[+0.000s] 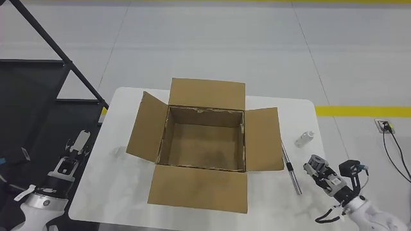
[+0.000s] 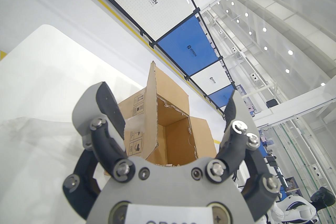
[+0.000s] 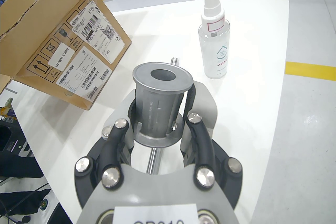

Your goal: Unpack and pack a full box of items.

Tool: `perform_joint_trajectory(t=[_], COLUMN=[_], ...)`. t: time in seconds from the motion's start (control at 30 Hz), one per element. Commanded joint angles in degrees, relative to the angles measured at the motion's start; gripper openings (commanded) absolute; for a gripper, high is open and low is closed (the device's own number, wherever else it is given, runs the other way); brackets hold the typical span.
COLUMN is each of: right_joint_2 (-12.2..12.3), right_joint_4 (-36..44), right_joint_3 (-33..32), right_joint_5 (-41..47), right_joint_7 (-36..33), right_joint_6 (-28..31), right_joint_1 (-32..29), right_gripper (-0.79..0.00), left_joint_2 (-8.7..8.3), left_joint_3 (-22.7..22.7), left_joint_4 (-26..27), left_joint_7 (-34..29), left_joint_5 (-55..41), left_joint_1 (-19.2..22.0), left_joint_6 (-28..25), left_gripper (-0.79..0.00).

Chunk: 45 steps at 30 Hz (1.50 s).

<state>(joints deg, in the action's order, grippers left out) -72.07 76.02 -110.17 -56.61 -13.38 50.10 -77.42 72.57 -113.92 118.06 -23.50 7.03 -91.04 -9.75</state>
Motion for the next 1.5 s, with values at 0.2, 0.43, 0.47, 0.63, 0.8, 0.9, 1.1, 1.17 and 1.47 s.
perform_joint_trajectory(t=[0.2, 0.43, 0.47, 0.63, 0.8, 0.9, 1.1, 1.17, 1.47], right_joint_2=[0.0, -0.4, -0.4, -0.1, 0.2, 0.4, 0.9, 1.1, 1.9], right_joint_4=[0.0, -1.1, -2.5, -10.7, -16.7, -18.7, -20.5, -20.6, -20.5], right_joint_3=[0.0, 4.6, 5.1, 7.3, 8.5, 8.9, 9.5, 9.7, 10.2], right_joint_5=[0.0, -8.8, -10.6, -16.6, -18.7, -19.4, -20.1, -20.4, -21.0], right_joint_7=[0.2, 13.1, 15.6, 23.4, 26.9, 28.4, 30.3, 30.5, 31.0], right_joint_6=[-0.4, -7.6, -7.7, -10.5, -11.5, -11.8, -11.6, -11.5, -10.6], right_joint_1=[-0.1, 0.0, 0.4, 3.8, 6.6, 7.5, 8.1, 8.2, 8.2], right_gripper=[-0.785, -0.785, -0.785, -0.785, -0.785, -0.785, -0.486, -0.428, -0.394], left_joint_2=[0.00, 0.00, 0.00, 0.00, 0.00, 0.00, 0.00, 0.00, 0.00], left_joint_3=[0.0, 0.0, 0.0, 0.0, 0.0, 0.0, 0.0, 0.0, 0.0], left_joint_4=[0.0, 0.0, 0.0, 0.0, 0.0, 0.0, 0.0, 0.0, 0.0], left_joint_7=[0.0, 0.0, 0.0, 0.0, 0.0, 0.0, 0.0, 0.0, 0.0], left_joint_5=[0.0, 0.0, 0.0, 0.0, 0.0, 0.0, 0.0, 0.0, 0.0], left_joint_1=[0.0, 0.0, 0.0, 0.0, 0.0, 0.0, 0.0, 0.0, 0.0], left_joint_6=[0.0, 0.0, 0.0, 0.0, 0.0, 0.0, 0.0, 0.0, 0.0], left_gripper=[0.000, 0.000, 0.000, 0.000, 0.000, 0.000, 0.000, 0.000, 0.000])
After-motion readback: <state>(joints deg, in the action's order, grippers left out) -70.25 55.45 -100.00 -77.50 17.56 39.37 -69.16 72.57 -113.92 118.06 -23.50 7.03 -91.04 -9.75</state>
